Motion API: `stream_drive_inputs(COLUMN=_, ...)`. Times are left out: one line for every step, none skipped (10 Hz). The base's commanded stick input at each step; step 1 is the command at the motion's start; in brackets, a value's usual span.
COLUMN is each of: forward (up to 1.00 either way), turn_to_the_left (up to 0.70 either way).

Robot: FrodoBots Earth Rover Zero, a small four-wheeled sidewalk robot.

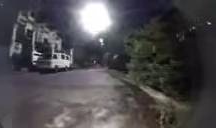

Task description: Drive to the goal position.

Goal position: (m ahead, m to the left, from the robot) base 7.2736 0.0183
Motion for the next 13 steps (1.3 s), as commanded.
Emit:
stream_drive_inputs(forward=0.50, turn_to_the_left=0.00)
stream_drive_inputs(forward=0.50, turn_to_the_left=0.00)
stream_drive_inputs(forward=0.50, turn_to_the_left=0.00)
stream_drive_inputs(forward=0.50, turn_to_the_left=0.00)
stream_drive_inputs(forward=0.50, turn_to_the_left=0.00)
stream_drive_inputs(forward=0.50, turn_to_the_left=0.00)
stream_drive_inputs(forward=0.50, turn_to_the_left=0.00)
stream_drive_inputs(forward=0.50, turn_to_the_left=0.00)
stream_drive_inputs(forward=0.50, turn_to_the_left=0.00)
stream_drive_inputs(forward=0.50, turn_to_the_left=0.00)
stream_drive_inputs(forward=0.50, turn_to_the_left=0.00)
stream_drive_inputs(forward=0.50, turn_to_the_left=0.00)
stream_drive_inputs(forward=0.50, turn_to_the_left=0.00)
